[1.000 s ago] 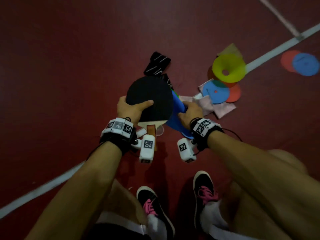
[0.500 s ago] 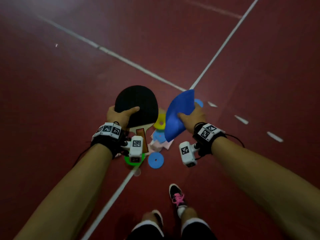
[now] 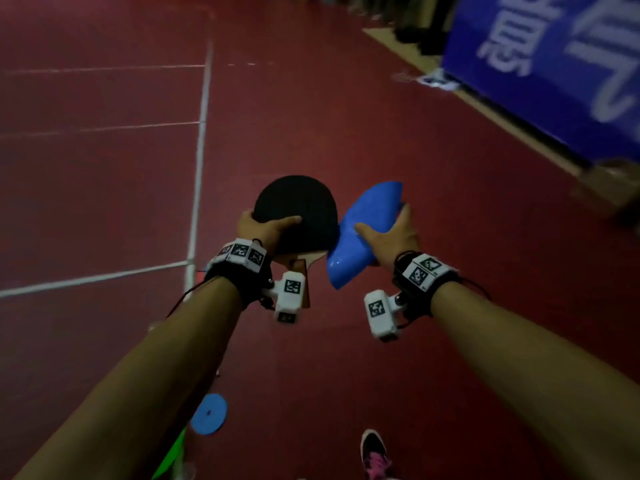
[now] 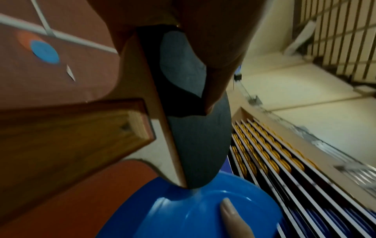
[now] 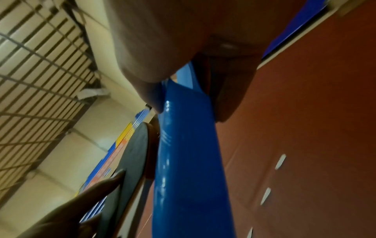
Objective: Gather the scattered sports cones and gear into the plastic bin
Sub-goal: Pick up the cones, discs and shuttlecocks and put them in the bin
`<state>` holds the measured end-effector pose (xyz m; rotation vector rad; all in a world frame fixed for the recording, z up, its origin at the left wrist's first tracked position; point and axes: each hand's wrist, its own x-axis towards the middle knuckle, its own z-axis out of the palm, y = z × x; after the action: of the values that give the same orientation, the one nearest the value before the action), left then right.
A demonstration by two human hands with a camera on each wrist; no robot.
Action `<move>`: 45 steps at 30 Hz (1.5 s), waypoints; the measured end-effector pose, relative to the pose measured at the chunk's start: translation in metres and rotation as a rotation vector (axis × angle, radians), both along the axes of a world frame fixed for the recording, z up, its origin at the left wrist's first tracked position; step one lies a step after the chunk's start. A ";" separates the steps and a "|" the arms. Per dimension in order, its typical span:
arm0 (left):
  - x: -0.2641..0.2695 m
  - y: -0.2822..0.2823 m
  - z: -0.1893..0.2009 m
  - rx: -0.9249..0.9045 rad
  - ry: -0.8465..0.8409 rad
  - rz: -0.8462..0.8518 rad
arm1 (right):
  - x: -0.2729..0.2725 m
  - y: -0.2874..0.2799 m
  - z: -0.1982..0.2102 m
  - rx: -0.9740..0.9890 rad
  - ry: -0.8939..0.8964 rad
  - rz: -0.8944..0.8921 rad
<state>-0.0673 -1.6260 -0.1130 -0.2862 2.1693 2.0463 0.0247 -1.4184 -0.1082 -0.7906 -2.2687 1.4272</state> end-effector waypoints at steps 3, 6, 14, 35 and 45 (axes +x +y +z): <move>0.028 0.090 0.014 0.002 0.000 -0.172 | 0.052 0.077 0.010 0.003 -0.029 -0.131; 0.063 0.191 0.025 -0.011 0.027 -0.351 | 0.113 0.155 0.015 0.011 -0.091 -0.278; 0.176 0.439 0.037 -0.065 0.101 -0.637 | 0.278 0.347 0.018 0.035 -0.168 -0.502; 0.258 0.929 -0.035 -0.136 0.025 -0.824 | 0.391 0.767 -0.045 0.048 -0.366 -0.474; 0.191 1.232 -0.010 -0.205 0.094 -0.990 | 0.333 1.048 -0.005 0.066 -0.401 -0.634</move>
<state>0.1238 -0.3943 -0.1228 0.7337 1.9380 1.2833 0.3576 -0.3702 -0.1131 -1.7049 -2.0116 0.9500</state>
